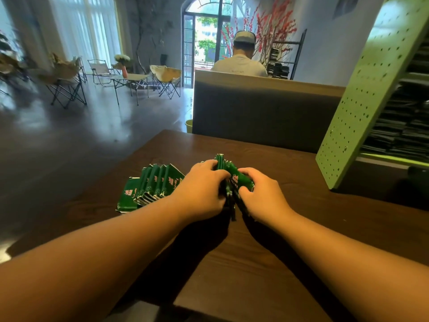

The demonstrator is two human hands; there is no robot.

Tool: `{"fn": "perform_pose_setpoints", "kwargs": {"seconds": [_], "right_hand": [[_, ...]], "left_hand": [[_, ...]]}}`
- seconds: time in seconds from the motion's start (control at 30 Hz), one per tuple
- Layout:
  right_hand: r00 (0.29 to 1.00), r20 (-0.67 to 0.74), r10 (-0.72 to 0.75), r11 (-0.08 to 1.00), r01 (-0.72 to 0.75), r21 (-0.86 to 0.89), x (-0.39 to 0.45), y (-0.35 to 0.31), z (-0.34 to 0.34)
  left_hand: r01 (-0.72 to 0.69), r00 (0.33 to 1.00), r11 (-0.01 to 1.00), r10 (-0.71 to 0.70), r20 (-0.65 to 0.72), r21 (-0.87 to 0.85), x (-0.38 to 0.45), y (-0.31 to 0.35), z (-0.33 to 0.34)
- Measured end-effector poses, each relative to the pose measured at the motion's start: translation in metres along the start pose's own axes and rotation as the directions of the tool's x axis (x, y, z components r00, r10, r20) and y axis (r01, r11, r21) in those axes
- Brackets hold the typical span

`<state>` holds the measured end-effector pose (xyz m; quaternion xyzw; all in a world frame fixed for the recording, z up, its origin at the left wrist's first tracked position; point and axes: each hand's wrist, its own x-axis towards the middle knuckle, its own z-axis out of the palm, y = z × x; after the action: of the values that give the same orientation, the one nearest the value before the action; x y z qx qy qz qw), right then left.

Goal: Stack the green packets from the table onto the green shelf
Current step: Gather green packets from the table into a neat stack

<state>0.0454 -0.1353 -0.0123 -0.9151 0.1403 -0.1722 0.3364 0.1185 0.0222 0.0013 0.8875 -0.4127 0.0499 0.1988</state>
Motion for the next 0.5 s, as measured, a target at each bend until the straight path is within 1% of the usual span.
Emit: {"fn": "perform_pose_setpoints", "kwargs": {"seconds": [0.03, 0.07, 0.13, 0.2, 0.23, 0.3, 0.33, 0.37, 0.43, 0.5], "right_hand": [[1.000, -0.001, 0.019, 0.998, -0.019, 0.054, -0.002, 0.000, 0.000], [0.999, 0.008, 0.037, 0.994, -0.038, 0.106, -0.004, 0.001, 0.000], [0.998, 0.038, 0.053, 0.976, -0.060, 0.208, -0.008, 0.003, 0.004], [0.994, 0.074, 0.076, 0.939, -0.096, 0.329, -0.013, 0.004, 0.007], [0.992, 0.084, 0.093, 0.901, -0.120, 0.417, -0.015, 0.004, 0.009], [0.986, 0.100, 0.134, 0.791, -0.167, 0.589, -0.016, 0.002, 0.010], [0.982, 0.112, 0.149, 0.750, -0.186, 0.635, -0.018, 0.000, 0.010], [0.980, 0.118, 0.159, 0.730, -0.197, 0.654, -0.019, -0.002, 0.008], [0.976, 0.115, 0.184, 0.738, -0.214, 0.640, -0.018, -0.002, 0.008], [0.963, 0.153, 0.223, 0.731, -0.269, 0.627, -0.017, 0.000, 0.006]], "left_hand": [[0.026, 1.000, 0.999, -0.027, -0.007, -0.041, -0.002, 0.006, 0.000], [0.060, 0.998, 0.997, -0.060, -0.004, -0.040, -0.002, 0.012, 0.000], [0.121, 0.992, 0.991, -0.122, 0.024, 0.056, -0.002, 0.019, -0.002], [0.128, 0.989, 0.976, -0.139, 0.047, 0.179, -0.001, 0.021, -0.002], [0.111, 0.991, 0.971, -0.123, 0.047, 0.210, -0.001, 0.022, -0.003], [0.072, 0.997, 0.977, -0.076, 0.013, 0.202, -0.003, 0.024, -0.004], [0.061, 0.998, 0.977, -0.064, 0.005, 0.203, -0.005, 0.026, -0.005], [0.050, 0.999, 0.972, -0.051, -0.002, 0.231, -0.005, 0.027, -0.004], [0.026, 1.000, 0.944, -0.022, -0.014, 0.330, -0.004, 0.030, -0.005], [0.004, 1.000, 0.941, 0.002, -0.015, 0.339, -0.003, 0.033, -0.005]]}}
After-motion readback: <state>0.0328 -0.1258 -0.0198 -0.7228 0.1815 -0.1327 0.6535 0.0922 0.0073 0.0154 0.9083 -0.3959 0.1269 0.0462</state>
